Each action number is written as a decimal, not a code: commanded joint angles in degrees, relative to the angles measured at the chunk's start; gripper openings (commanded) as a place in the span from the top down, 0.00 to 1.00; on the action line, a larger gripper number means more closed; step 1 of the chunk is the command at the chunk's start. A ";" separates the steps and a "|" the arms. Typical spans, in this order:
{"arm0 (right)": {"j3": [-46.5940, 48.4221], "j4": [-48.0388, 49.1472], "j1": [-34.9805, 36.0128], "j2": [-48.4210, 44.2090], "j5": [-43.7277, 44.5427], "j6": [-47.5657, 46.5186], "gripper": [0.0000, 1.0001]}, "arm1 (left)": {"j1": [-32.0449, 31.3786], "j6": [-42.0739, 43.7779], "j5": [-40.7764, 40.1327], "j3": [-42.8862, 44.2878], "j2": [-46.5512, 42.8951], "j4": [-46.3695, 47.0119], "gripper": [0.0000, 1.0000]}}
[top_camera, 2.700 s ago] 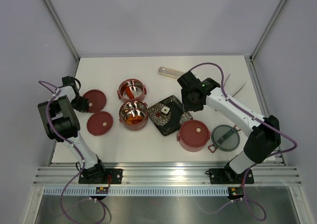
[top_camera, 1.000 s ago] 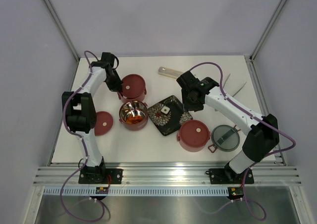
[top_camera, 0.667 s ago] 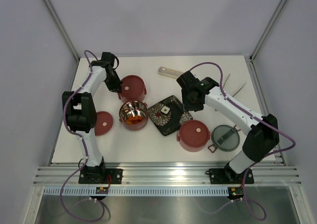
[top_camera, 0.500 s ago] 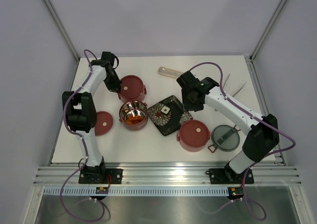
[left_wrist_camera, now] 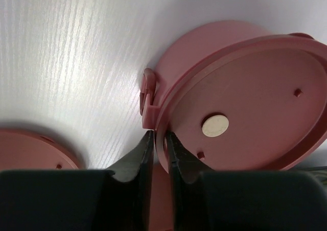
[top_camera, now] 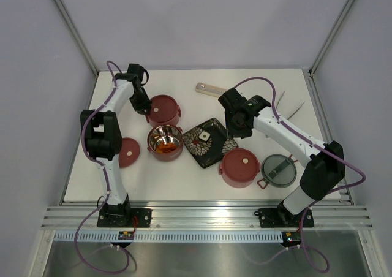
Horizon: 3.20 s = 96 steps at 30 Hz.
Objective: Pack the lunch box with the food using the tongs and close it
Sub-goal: Close the box lid on the packing box.
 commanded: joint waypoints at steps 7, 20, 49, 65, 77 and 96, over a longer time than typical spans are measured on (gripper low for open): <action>1.86 -0.93 0.56 -0.18 1.78 0.40 0.52 | -0.68 0.25 -1.80 2.39 -0.73 0.18 0.55; 2.03 -1.19 0.56 -0.18 1.60 0.48 0.52 | -3.57 3.41 -6.98 4.93 -8.11 0.80 0.36; 5.72 -4.44 0.56 2.19 2.13 -1.54 0.52 | -7.71 9.22 -6.46 13.46 2.71 2.12 0.34; 7.74 -6.55 0.65 3.51 1.52 -2.59 0.52 | -9.02 10.62 -3.64 8.72 8.31 0.55 0.30; 8.97 -8.04 0.56 2.54 2.66 -2.59 0.52 | -10.43 11.86 -7.86 5.99 -2.92 3.87 0.32; 2.03 -5.58 0.47 -1.77 2.39 1.71 0.52 | -11.75 8.78 -5.49 3.61 8.32 3.00 0.34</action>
